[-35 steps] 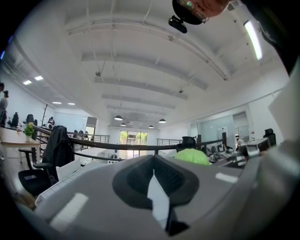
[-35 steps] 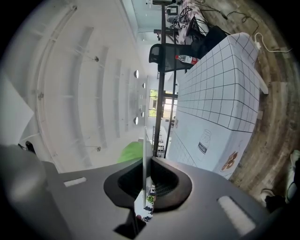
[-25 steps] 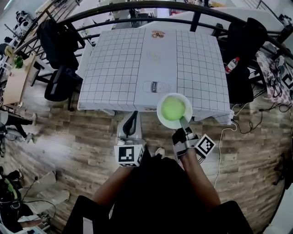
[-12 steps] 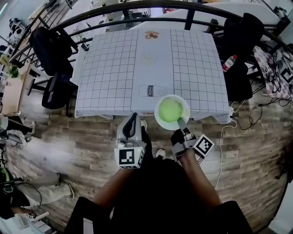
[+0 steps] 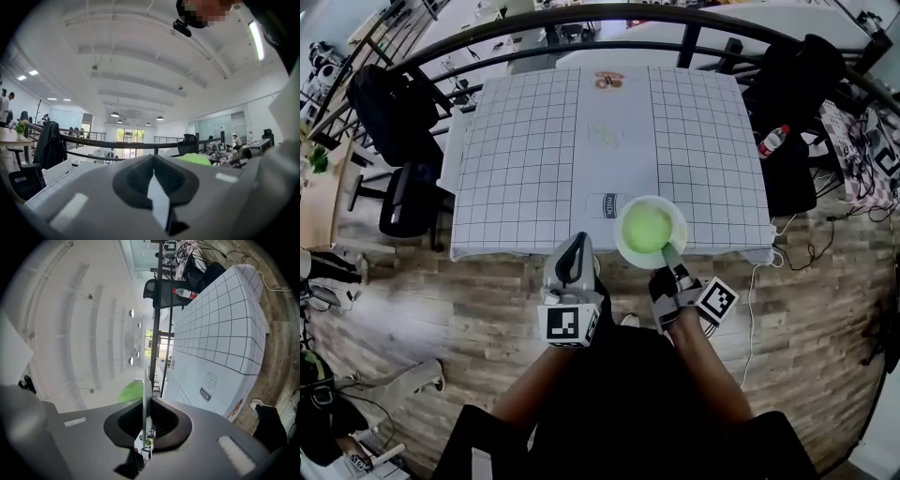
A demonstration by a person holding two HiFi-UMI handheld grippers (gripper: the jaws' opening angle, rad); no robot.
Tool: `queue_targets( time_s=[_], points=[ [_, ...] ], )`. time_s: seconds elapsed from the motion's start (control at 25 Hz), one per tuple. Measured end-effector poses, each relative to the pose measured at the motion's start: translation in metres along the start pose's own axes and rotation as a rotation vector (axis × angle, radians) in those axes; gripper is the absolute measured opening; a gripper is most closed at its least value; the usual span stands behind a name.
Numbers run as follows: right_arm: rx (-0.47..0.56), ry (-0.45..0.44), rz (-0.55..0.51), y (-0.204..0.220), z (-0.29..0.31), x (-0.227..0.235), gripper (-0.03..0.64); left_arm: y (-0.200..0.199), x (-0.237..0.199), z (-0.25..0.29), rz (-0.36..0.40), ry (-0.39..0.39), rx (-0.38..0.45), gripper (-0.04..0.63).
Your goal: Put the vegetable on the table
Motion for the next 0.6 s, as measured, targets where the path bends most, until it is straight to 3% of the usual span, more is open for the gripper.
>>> queue_targets(
  time_s=[0.6],
  points=[
    [0.025, -0.01, -0.007, -0.012, 0.114, -0.037, 0.017, -0.002, -0.101, 0.076, -0.05, 0.035, 0.018, 0.008]
  ],
)
Point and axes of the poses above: the fingertips, and each gripper's own axes: z forward along the fingers, x to its right, y out of its underside, the point moved 8 cm from there along -z, backward along the fingers, and after that the axes turned 6 degrees about y, right-handed, at the moved point
